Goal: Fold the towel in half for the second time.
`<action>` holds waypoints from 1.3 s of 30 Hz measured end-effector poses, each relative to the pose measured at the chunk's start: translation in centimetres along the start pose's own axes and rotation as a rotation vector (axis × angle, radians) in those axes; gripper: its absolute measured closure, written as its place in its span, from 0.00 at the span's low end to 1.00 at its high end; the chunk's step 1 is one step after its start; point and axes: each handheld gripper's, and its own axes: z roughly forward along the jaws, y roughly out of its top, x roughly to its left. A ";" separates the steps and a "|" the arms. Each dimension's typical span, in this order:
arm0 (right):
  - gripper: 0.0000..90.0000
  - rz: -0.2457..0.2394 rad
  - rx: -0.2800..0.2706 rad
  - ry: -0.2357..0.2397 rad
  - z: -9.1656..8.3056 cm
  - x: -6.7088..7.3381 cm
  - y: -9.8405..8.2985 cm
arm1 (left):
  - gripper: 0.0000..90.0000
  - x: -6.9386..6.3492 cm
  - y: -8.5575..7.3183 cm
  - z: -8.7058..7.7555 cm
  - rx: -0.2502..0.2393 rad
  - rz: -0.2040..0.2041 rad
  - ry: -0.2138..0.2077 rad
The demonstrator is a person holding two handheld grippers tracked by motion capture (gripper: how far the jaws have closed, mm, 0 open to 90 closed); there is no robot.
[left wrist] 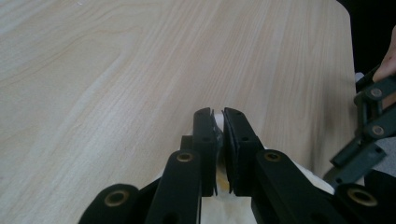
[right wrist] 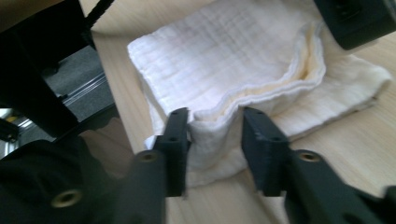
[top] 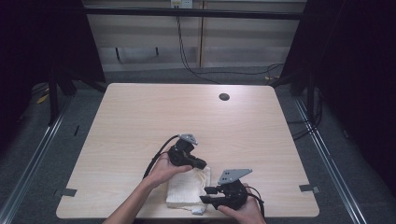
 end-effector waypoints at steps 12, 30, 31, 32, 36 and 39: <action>0.56 0.031 -0.047 -0.074 -2.5 -2.5 -0.1 | 0.75 -0.4 1.1 -1.8 -0.070 0.017 0.063; 0.56 0.063 -0.192 -0.186 -7.6 -6.8 1.9 | 0.56 -0.6 -3.0 -9.5 -0.133 -0.027 0.233; 0.56 0.056 -0.190 -0.192 -8.0 -6.9 1.9 | 0.54 -0.5 -3.4 -10.0 -0.132 -0.030 0.237; 0.56 0.049 -0.188 -0.200 -8.3 -7.0 1.9 | 0.52 -0.5 -3.8 -10.5 -0.141 -0.037 0.241; 0.54 0.070 -0.197 -0.229 -9.9 -7.9 1.3 | 0.46 -0.3 -5.6 -12.0 -0.170 -0.056 0.285; 0.53 0.082 -0.207 -0.256 -10.8 -8.3 0.8 | 0.43 -0.1 -7.3 -13.6 -0.191 -0.087 0.348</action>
